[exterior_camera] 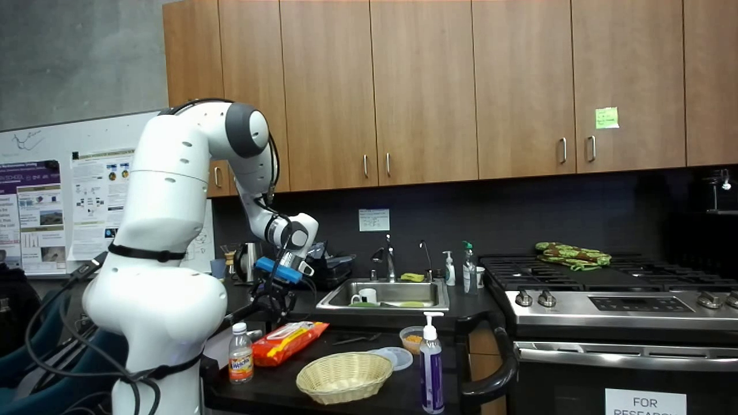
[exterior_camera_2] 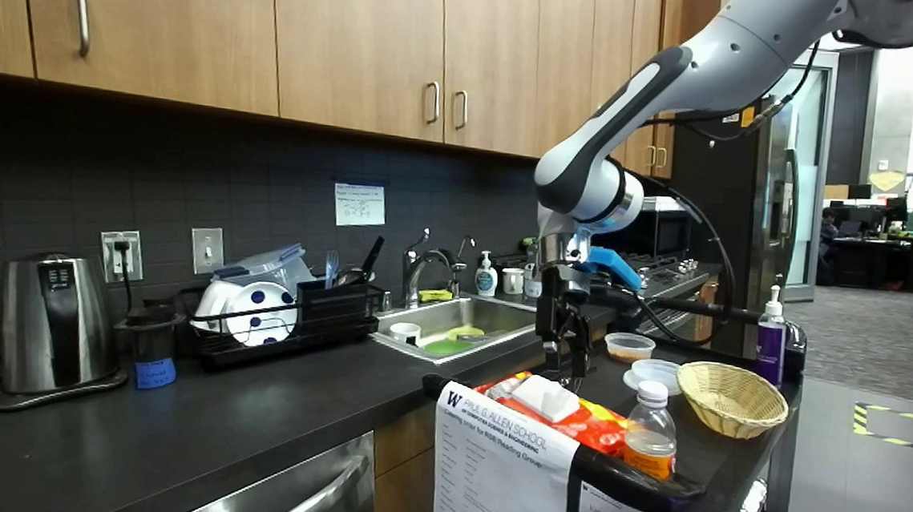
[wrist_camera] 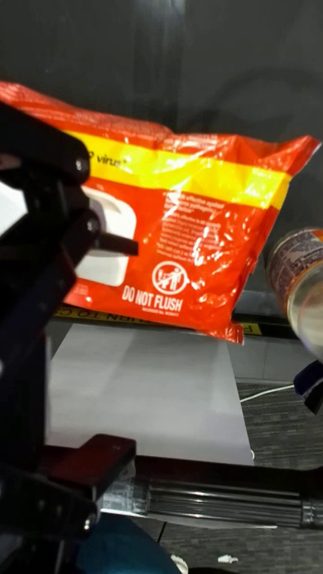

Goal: Open the orange packet of wipes.

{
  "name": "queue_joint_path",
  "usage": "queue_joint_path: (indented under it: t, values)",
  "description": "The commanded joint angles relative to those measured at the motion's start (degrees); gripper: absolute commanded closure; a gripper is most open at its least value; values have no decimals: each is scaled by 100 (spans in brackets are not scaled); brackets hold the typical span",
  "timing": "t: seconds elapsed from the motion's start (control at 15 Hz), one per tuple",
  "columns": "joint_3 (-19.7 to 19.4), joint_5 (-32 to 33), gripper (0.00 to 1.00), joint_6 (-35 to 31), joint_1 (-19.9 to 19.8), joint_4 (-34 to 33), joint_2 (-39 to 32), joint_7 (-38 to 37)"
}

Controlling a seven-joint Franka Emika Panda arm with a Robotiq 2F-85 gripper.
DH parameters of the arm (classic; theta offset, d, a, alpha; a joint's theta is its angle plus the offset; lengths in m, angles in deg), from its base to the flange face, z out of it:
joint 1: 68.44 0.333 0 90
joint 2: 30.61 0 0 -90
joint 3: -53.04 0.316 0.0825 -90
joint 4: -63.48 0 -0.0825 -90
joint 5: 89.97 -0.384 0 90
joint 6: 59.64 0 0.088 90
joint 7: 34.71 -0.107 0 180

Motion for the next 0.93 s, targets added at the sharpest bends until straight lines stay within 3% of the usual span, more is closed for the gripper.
queue_joint_path:
  t: [0.0, 0.47, 0.53, 0.6, 0.73, 0.87]
  values:
    - [-187, 416, 0, -55, -34, 142, 281, -82]
    - [-461, 1241, 0, -1426, -61, 418, 71, -426]
    - [-478, 1323, 4, -1589, -63, 459, 51, -525]
    - [-489, 1382, 26, -1736, -67, 499, 42, -601]
    - [-496, 1480, 29, -1937, -68, 573, 50, -748]
    - [-501, 1570, 43, -2117, -64, 639, 57, -864]
